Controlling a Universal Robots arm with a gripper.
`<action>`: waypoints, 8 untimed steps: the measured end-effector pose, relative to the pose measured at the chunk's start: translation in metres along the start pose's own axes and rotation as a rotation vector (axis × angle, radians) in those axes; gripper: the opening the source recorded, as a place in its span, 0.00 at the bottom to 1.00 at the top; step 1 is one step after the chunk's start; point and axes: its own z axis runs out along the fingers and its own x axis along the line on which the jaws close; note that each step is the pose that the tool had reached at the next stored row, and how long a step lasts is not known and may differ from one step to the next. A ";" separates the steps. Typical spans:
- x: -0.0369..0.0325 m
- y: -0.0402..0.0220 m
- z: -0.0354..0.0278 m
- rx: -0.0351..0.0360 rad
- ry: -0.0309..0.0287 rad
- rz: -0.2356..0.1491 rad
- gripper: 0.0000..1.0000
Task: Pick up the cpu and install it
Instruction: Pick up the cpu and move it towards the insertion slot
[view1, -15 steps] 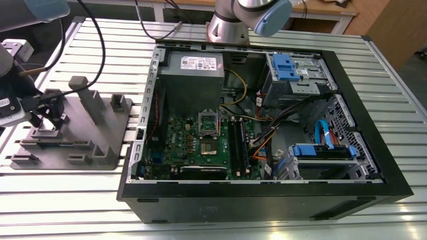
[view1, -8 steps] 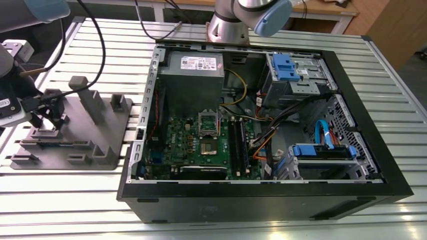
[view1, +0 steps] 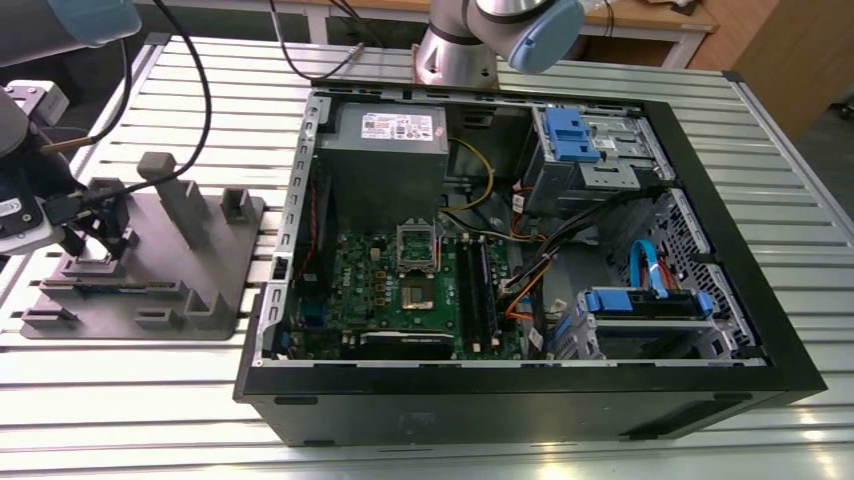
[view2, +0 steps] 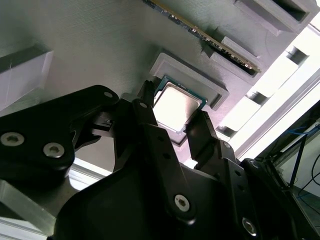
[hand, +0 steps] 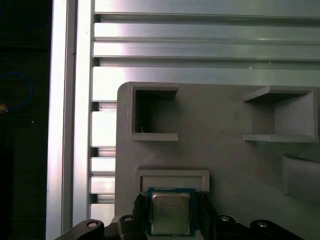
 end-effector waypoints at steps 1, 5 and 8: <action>0.0001 0.0000 0.0004 -0.0001 -0.0002 0.000 0.53; 0.0007 0.0000 0.0006 0.0001 0.0001 0.000 0.53; 0.0007 0.0000 0.0007 0.0001 0.0000 0.000 0.53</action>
